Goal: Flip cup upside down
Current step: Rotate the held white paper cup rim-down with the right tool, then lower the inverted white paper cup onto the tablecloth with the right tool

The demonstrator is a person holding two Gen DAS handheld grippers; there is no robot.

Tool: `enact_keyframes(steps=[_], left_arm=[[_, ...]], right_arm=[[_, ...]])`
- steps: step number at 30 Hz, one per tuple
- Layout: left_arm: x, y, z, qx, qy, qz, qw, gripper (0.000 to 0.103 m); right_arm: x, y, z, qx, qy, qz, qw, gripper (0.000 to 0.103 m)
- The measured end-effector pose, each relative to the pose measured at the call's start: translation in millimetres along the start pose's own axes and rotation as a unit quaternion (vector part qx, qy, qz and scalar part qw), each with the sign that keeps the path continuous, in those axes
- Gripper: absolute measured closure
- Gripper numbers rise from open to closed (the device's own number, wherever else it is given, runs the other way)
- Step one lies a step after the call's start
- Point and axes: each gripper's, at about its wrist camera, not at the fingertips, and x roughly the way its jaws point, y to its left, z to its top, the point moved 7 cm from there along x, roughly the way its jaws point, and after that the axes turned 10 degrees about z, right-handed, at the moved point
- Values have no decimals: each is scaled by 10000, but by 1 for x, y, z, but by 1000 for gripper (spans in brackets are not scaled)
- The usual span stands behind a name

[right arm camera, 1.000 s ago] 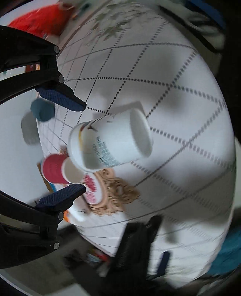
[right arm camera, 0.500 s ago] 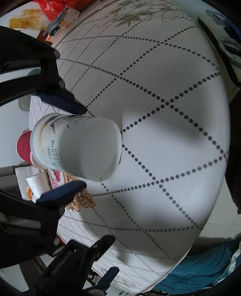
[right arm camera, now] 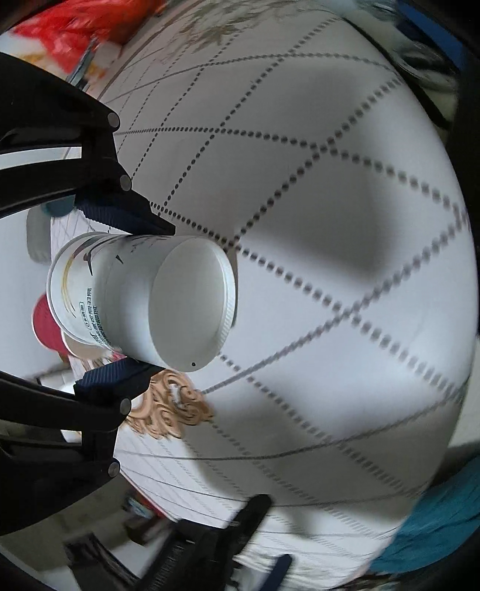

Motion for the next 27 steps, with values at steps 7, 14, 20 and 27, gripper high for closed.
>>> enact_keyframes(steps=[7,14,20,27], left_arm=[[-2,16,11,-8,-31,31,10000,11],[-10,23,15,-47,-51,39,10000,11],[-14,27,20,3,-103,60,9999,11],[-28,1,17,83,-138,84,9998,11]], right_arm=[[3,-39,-22,1605,-247,1053,9811,39],[24,-67,-55,3661,-597,2713,8881,39],[58,-96,-103,5401,-847,4088,7307,39],[92,-108,-130,6398,-1079,5206,5549,39]])
